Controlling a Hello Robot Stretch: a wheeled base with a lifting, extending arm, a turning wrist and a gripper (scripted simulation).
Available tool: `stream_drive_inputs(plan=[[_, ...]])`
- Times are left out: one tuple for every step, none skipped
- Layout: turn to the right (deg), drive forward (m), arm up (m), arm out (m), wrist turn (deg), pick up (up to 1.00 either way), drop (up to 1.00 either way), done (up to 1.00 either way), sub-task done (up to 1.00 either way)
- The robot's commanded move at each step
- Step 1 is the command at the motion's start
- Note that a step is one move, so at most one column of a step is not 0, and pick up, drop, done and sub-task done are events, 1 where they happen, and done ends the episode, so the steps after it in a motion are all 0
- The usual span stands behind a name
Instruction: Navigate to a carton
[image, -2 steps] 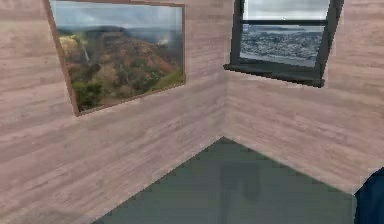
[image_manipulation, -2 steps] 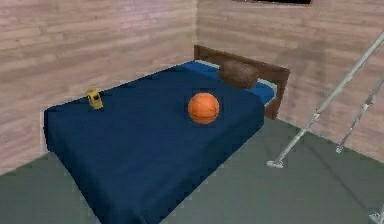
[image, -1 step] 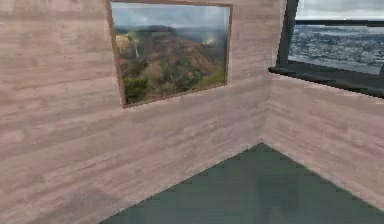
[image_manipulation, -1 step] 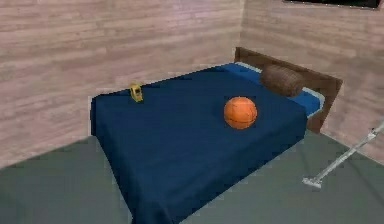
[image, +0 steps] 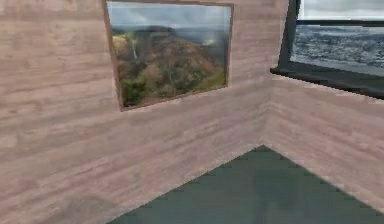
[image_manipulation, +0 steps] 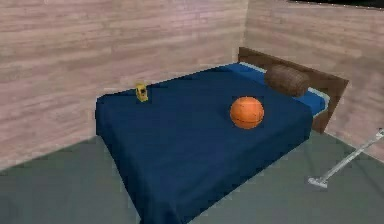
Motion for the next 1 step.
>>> stream_drive_inputs(plan=[[0.0, 0.55, 0.0, 0.0, 0.0, 0.0, 0.0, 0.0, 0.0]])
